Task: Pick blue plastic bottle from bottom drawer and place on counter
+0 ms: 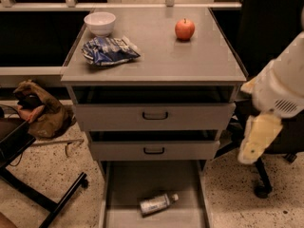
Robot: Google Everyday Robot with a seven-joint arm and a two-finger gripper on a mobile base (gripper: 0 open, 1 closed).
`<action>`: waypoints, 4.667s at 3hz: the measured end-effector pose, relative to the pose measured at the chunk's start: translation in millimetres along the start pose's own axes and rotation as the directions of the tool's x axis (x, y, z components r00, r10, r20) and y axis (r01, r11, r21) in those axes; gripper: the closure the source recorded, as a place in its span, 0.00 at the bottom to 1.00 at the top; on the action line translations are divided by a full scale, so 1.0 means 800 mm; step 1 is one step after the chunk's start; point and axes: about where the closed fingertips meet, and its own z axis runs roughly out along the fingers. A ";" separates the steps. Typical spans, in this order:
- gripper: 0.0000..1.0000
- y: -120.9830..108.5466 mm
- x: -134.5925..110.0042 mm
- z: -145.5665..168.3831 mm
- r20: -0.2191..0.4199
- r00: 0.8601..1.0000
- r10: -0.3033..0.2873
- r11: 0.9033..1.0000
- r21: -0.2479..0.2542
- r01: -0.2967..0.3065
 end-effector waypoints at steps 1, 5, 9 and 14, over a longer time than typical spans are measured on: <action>0.00 0.026 0.024 0.112 0.046 0.997 0.057 0.992 -0.115 -0.052; 0.00 0.018 0.049 0.355 -0.004 0.995 0.103 0.978 -0.179 -0.102; 0.00 0.082 0.102 0.585 -0.046 0.993 0.112 0.925 -0.362 -0.120; 0.00 0.089 0.022 0.809 0.318 0.945 0.071 0.944 -0.327 0.039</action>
Offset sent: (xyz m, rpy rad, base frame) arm -0.0057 0.0022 -0.0718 0.0694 0.0807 -0.0147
